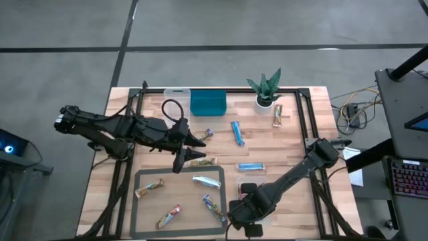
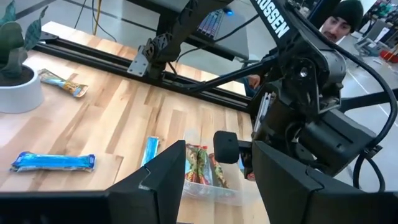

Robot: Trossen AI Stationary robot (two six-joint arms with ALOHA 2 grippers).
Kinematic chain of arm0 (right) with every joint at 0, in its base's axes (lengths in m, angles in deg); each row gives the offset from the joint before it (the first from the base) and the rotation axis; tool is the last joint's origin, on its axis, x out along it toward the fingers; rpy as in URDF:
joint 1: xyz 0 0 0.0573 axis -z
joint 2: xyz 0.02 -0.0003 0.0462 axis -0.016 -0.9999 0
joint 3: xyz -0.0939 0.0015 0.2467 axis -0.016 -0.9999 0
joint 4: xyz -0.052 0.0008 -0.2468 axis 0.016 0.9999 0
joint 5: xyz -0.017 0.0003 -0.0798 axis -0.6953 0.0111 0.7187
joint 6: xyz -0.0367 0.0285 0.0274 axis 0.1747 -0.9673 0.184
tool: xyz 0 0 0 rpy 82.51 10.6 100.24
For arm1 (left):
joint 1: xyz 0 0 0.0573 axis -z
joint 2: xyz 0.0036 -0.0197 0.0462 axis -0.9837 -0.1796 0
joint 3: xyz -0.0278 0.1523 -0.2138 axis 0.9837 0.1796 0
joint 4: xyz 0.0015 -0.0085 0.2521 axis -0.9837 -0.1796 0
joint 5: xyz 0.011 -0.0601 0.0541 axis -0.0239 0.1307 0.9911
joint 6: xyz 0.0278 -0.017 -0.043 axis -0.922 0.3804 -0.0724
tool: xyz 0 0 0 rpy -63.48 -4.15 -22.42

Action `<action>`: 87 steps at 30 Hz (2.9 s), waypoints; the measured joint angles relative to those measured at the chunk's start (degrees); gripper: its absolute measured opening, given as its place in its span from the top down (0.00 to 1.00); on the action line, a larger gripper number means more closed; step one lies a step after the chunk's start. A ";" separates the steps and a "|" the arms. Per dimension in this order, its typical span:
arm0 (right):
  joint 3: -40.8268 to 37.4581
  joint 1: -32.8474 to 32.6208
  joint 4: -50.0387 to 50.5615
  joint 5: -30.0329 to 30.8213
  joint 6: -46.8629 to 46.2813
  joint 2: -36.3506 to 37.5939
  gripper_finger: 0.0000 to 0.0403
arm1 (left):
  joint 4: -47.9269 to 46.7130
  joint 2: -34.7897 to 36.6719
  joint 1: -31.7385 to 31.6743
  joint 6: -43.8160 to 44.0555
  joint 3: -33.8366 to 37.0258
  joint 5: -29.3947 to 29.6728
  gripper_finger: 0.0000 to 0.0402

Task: Pick and place Granola Bars by type
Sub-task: Put the red granola bar into the bottom transparent bin

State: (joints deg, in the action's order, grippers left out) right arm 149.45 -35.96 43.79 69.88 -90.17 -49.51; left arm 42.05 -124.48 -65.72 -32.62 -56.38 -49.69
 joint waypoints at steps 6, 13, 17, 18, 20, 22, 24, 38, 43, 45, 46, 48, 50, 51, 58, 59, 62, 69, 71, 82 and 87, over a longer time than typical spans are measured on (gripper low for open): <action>0.00 -0.74 -0.05 0.92 1.07 -2.57 0.94 | -0.29 0.00 0.00 -0.30 0.00 -0.07 0.58; 0.00 -0.97 -0.13 0.83 1.64 -4.95 0.93 | -1.34 0.00 0.00 -0.39 0.00 -1.48 0.58; 0.00 -0.95 -0.12 0.48 2.83 -5.04 0.85 | -1.34 0.00 -0.02 -0.48 0.00 -3.85 0.58; 0.00 -0.95 -0.07 0.48 2.94 -5.04 0.83 | -1.34 0.00 -0.02 -0.48 0.00 -3.87 0.58; 0.00 -0.97 0.07 0.46 3.11 -5.04 0.79 | -1.34 0.00 -0.02 -0.45 0.00 -3.91 0.58; 0.00 -0.97 0.07 0.43 3.09 -5.02 0.75 | -1.34 0.00 -0.05 -0.45 0.00 -3.89 0.58; 0.00 -1.01 0.06 0.43 3.09 -5.00 0.72 | -1.41 0.02 -0.07 -0.43 0.00 -3.89 0.58; 0.72 -1.10 -0.11 0.37 2.81 -4.46 0.46 | -2.08 0.02 -0.02 0.16 0.00 -7.64 0.58; 2.12 -1.09 -0.07 0.31 3.75 -4.01 0.37 | -2.12 0.02 -0.07 1.14 0.00 -7.63 0.58; 2.65 -1.08 0.10 0.28 4.75 -3.52 0.35 | -2.30 0.02 -0.07 1.14 0.00 -7.61 0.58; 2.80 -1.08 0.05 0.32 5.29 -3.11 0.33 | -2.61 0.02 -0.07 1.14 0.00 -7.59 0.58; 2.80 -1.08 0.29 0.69 5.75 -2.20 0.31 | -3.66 0.02 -0.17 1.62 0.00 -7.40 0.58; 2.80 -1.08 1.48 2.10 6.14 -1.27 0.30 | -5.04 0.02 -0.25 2.61 0.00 -7.36 0.58; 2.78 -1.08 2.36 2.83 6.37 -0.79 0.29 | -5.78 0.03 -0.32 3.18 0.00 -7.37 0.58; 2.94 -0.36 4.11 8.97 4.87 3.81 0.27 | -10.32 0.04 -0.33 6.90 0.00 -7.47 0.58; 3.23 -0.15 3.77 10.34 4.22 4.32 0.27 | -11.07 0.06 -0.33 7.60 0.00 -7.76 0.58; 3.67 0.05 1.45 16.17 2.78 6.33 0.27 | -13.05 0.07 -0.22 8.80 0.00 -8.33 0.58; 3.58 0.90 -5.46 31.90 2.78 10.32 0.27 | -14.14 0.07 0.01 11.52 0.00 -8.35 0.58; 3.56 1.74 -7.58 33.31 3.09 10.98 0.27 | -14.12 0.07 0.38 11.47 0.00 -8.33 0.58; 3.52 4.14 -14.35 31.25 10.89 11.48 0.27 | -12.65 0.04 11.73 10.28 1.85 4.46 0.58; 3.52 4.04 -15.60 31.25 13.54 11.66 0.27 | -12.92 -0.77 19.06 17.31 3.12 17.95 0.58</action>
State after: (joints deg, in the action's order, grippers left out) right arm 152.97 -31.92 28.19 101.14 -76.63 -37.85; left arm 29.13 -125.25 -46.66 -15.32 -53.26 -31.75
